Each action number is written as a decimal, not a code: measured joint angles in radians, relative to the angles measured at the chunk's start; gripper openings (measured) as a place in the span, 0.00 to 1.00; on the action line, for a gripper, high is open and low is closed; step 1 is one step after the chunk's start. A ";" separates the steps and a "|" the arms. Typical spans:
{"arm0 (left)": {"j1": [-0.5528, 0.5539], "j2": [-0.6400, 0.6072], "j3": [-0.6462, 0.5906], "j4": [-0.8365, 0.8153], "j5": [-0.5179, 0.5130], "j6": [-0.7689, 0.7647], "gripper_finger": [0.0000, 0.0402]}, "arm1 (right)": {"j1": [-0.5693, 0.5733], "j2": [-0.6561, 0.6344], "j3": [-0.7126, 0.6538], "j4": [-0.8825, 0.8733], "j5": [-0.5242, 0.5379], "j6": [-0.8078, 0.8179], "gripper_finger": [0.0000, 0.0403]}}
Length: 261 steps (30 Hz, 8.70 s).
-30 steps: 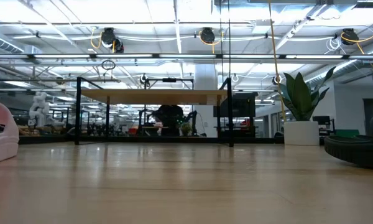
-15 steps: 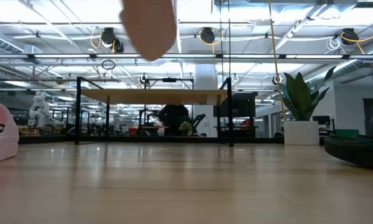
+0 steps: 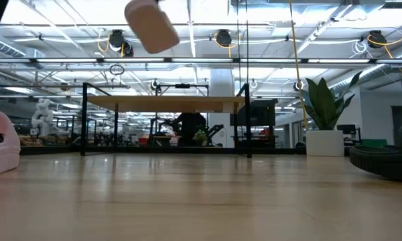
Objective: Pick and place slides into the shelf
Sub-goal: Put the left pink slipper on the shelf, then put the pink slipper on the shelf
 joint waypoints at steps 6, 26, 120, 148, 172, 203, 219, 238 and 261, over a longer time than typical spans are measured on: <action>0.169 0.000 0.000 0.000 -0.011 0.222 0.00 | 0.000 0.000 0.000 0.004 0.106 -0.070 0.32; 0.314 0.001 -0.296 0.244 -0.034 0.517 0.00 | -0.001 0.000 0.000 0.007 0.189 -0.167 0.32; 0.362 -0.083 -0.665 0.300 0.072 0.516 0.02 | 0.000 0.000 0.000 -0.001 0.186 -0.166 0.32; 0.371 -0.084 -0.747 0.348 0.095 0.455 0.25 | 0.000 0.011 0.000 0.000 0.183 -0.138 0.32; 0.273 -0.143 -0.692 0.333 0.043 0.419 0.58 | 0.000 0.011 0.000 0.000 0.185 -0.143 0.32; -0.539 -0.106 -0.490 0.002 0.769 -0.841 0.58 | 0.000 0.011 0.000 -0.010 0.184 -0.203 0.32; -0.760 0.201 -0.491 0.010 1.003 -1.134 0.58 | 0.000 0.011 0.000 -0.042 0.180 -0.110 0.32; -0.769 0.319 -0.508 0.001 0.986 -1.155 0.58 | 0.000 0.011 0.000 -0.042 0.179 -0.117 0.32; -0.769 0.318 -0.658 -0.004 0.996 -1.147 0.18 | 0.000 0.011 0.000 -0.042 0.179 -0.118 0.32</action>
